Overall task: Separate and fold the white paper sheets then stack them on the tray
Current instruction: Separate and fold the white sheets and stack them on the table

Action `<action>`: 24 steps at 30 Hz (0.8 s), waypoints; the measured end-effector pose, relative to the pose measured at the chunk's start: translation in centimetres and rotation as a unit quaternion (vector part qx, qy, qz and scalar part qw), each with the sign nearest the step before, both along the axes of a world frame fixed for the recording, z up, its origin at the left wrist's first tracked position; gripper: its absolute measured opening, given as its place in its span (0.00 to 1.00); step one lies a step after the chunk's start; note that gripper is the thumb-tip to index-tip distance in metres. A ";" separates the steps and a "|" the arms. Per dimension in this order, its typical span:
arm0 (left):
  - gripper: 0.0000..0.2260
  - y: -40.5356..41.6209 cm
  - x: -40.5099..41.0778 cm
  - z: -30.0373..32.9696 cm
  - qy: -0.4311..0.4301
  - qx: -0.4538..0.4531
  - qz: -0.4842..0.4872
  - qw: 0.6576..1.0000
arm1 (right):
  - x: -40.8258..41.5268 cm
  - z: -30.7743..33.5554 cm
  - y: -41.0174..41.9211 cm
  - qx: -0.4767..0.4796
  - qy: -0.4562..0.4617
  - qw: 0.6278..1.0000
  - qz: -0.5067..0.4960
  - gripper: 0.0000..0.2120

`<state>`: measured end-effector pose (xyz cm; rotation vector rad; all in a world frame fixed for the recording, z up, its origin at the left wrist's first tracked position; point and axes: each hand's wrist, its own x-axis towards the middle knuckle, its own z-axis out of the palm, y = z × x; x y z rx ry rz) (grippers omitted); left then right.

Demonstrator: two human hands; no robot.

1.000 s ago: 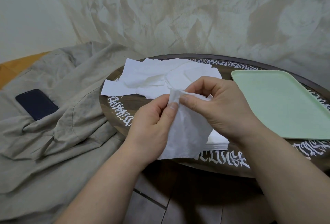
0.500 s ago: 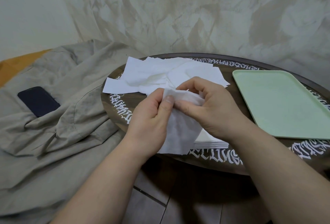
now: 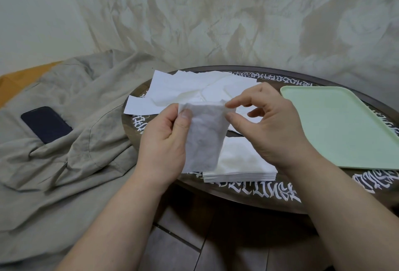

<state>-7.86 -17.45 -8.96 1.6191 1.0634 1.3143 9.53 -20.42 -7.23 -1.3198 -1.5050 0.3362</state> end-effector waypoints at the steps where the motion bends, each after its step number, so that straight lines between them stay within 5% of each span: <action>1: 0.15 0.0 0.0 0.0 0.003 0.000 0.001 1.000 | 0.0 0.0 0.1 0.000 -0.008 1.000 0.000 0.14; 24: 0.14 -0.1 0.2 -0.3 0.005 0.017 0.009 1.000 | -0.2 -0.2 0.1 0.004 -0.044 0.999 0.007 0.08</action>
